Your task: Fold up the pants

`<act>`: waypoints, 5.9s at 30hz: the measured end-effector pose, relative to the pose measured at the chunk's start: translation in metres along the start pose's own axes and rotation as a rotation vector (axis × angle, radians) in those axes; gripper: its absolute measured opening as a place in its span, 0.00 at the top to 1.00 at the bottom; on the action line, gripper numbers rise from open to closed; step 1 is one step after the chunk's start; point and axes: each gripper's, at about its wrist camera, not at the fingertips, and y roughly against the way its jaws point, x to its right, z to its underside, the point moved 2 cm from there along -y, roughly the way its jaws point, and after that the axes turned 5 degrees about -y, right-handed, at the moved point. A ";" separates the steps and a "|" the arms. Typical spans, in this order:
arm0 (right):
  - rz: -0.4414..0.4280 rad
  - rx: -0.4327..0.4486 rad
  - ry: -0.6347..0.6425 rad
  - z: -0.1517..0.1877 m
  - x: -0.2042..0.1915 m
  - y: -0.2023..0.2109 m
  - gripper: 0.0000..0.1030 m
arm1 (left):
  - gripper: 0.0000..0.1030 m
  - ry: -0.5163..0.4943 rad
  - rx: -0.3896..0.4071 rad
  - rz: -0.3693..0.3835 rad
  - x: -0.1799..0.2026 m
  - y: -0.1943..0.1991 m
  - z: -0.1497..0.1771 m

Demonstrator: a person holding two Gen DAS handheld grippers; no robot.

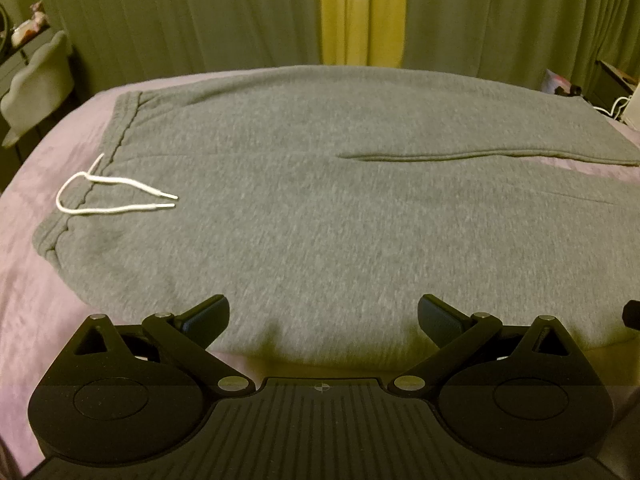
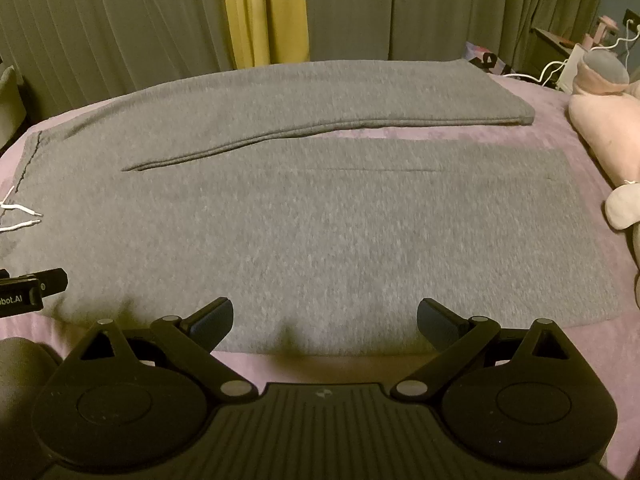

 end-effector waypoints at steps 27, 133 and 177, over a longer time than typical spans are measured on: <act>0.012 -0.009 -0.002 0.002 0.002 -0.007 0.04 | 0.00 0.011 -0.011 -0.002 -0.001 -0.005 0.000; -0.052 0.076 -0.708 -0.234 0.147 -0.223 0.92 | 0.00 0.195 0.169 -0.275 -0.025 -0.122 -0.004; -0.127 0.059 -0.660 -0.065 0.204 -0.109 0.90 | 0.86 0.406 0.022 -0.095 -0.203 -0.141 -0.217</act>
